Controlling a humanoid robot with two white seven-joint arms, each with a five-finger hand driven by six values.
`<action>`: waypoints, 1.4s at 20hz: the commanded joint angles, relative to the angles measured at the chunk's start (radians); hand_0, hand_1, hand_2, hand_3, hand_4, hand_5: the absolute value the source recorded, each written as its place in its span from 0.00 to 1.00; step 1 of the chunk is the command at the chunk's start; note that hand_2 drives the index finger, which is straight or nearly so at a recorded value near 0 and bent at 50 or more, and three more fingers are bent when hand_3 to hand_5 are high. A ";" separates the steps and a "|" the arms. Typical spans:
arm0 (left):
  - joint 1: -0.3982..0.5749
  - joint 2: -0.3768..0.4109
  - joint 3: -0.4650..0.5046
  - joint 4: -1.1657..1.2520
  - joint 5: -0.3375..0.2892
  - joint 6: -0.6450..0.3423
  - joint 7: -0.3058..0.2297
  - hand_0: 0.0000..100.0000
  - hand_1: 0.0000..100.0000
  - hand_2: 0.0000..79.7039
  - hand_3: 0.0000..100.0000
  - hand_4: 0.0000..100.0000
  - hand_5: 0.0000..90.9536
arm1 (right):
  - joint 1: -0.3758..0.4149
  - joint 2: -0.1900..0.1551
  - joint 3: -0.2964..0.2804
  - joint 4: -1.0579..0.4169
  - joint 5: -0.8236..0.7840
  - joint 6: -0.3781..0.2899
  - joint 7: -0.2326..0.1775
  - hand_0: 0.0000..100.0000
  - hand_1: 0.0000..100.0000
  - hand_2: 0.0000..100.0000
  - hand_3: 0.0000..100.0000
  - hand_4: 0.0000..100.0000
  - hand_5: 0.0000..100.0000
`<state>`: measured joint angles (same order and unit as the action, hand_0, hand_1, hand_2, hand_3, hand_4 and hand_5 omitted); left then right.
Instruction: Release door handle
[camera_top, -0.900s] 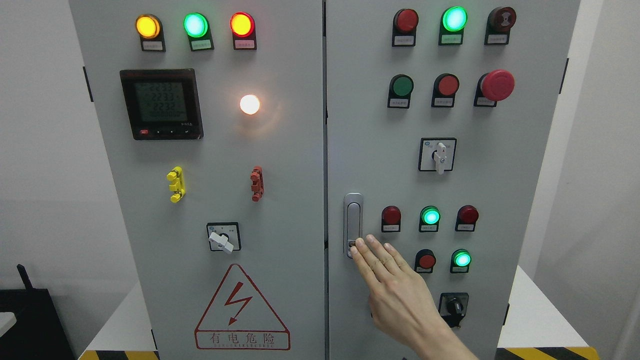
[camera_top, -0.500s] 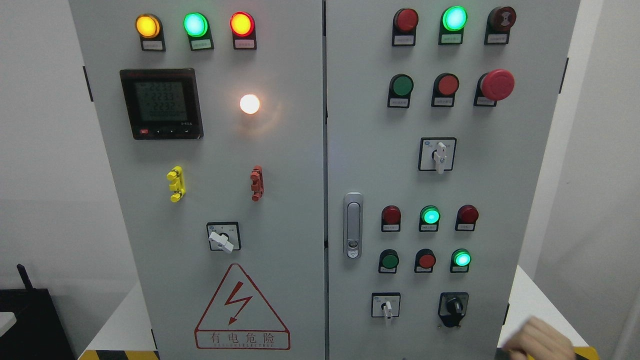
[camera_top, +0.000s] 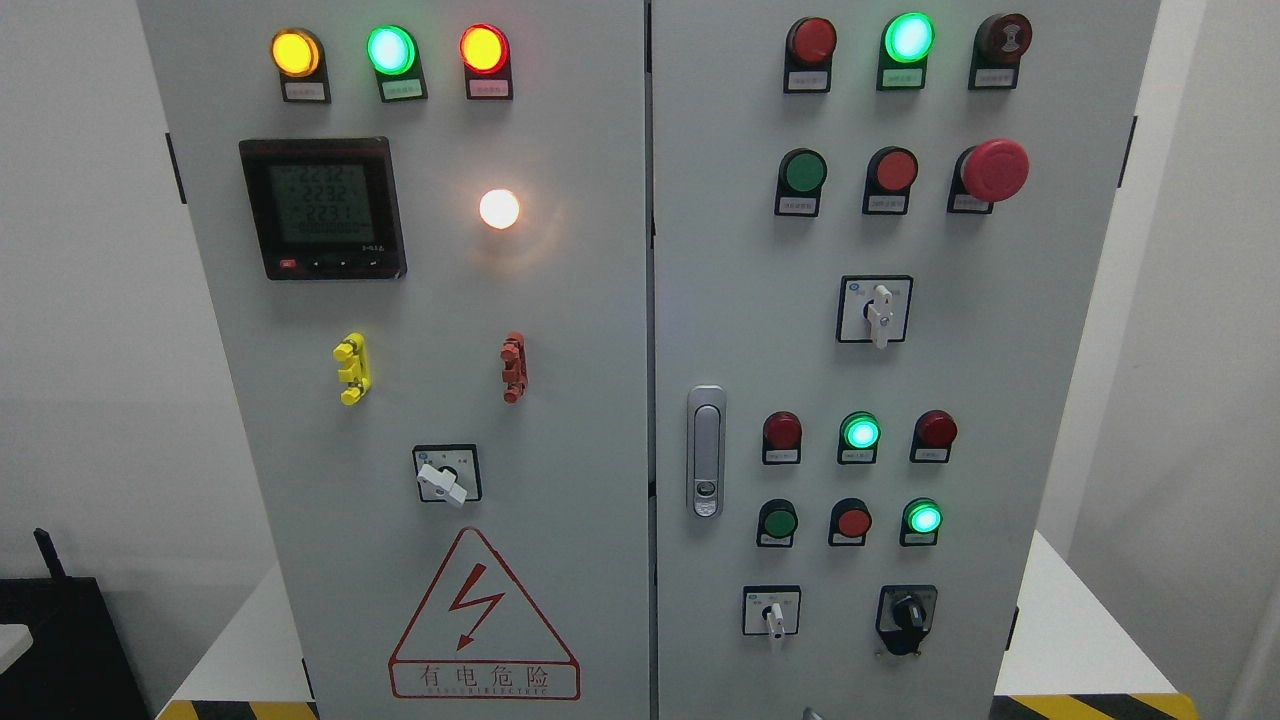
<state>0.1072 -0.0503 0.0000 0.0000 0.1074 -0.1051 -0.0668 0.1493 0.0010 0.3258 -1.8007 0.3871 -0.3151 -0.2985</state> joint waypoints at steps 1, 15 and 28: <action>0.000 0.001 -0.014 0.020 0.000 -0.001 -0.001 0.12 0.39 0.00 0.00 0.00 0.00 | -0.040 0.019 -0.014 -0.014 0.358 -0.018 -0.075 0.43 0.30 0.00 0.64 0.61 0.61; 0.000 0.000 -0.014 0.020 0.000 -0.001 -0.001 0.12 0.39 0.00 0.00 0.00 0.00 | -0.320 0.126 0.068 0.004 0.906 0.355 -0.067 0.32 0.37 0.00 1.00 1.00 0.99; 0.000 0.000 -0.014 0.020 0.000 -0.001 -0.001 0.12 0.39 0.00 0.00 0.00 0.00 | -0.413 0.132 0.073 0.057 0.941 0.499 0.077 0.36 0.34 0.00 1.00 1.00 1.00</action>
<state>0.1073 -0.0501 0.0000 0.0000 0.1074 -0.1051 -0.0667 -0.2121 0.1140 0.3830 -1.7852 1.3088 0.1619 -0.2498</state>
